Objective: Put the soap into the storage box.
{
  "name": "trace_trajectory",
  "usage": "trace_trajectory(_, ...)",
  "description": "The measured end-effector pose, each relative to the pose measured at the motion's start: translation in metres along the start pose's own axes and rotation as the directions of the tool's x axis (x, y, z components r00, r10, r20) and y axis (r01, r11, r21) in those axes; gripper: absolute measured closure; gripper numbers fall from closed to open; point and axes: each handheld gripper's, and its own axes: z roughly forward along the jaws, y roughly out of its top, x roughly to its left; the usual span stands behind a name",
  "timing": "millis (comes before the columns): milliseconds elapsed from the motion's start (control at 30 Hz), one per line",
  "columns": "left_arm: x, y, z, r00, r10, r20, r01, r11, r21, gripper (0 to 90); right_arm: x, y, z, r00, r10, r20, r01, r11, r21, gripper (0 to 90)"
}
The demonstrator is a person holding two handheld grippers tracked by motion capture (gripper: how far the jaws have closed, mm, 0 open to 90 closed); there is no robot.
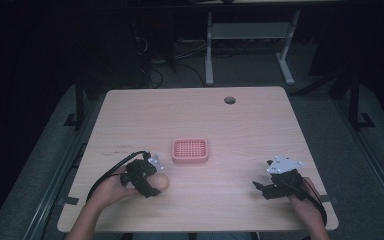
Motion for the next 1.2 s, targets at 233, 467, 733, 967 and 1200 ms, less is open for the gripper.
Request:
trace_trajectory(233, 0.0005, 0.0014, 0.0030, 1.0000, 0.006, -0.004, -0.006, 0.9999, 0.014, 28.0, -0.0001, 0.0000, 0.0000, 1.0000, 0.000, 0.000, 0.000, 1.0000, 0.000, 13.8)
trace_trajectory(467, 0.0014, 0.0018, 0.0048, 1.0000, 0.009, -0.004, -0.009, 0.9997, 0.023, 29.2, -0.0001, -0.0001, 0.0001, 1.0000, -0.002, 0.000, 0.002, 1.0000, 0.001, 13.8)
trace_trajectory(733, 0.0021, 0.0020, 0.0049, 1.0000, 0.008, -0.003, -0.008, 0.9997, 0.025, 30.6, -0.0002, 0.0000, 0.0001, 1.0000, -0.003, 0.000, 0.003, 1.0000, 0.001, 13.8)
trace_trajectory(967, 0.0028, 0.0018, 0.0048, 1.0000, 0.005, -0.005, -0.005, 0.9998, 0.020, 31.6, 0.0000, -0.0001, 0.0000, 1.0000, -0.001, 0.001, 0.001, 1.0000, 0.002, 13.8)
trace_trajectory(1200, 0.0042, 0.0009, 0.0042, 1.0000, -0.003, -0.004, 0.003, 0.9998, 0.019, 31.7, -0.0006, -0.0003, 0.0004, 1.0000, -0.005, 0.002, 0.005, 1.0000, 0.001, 13.8)
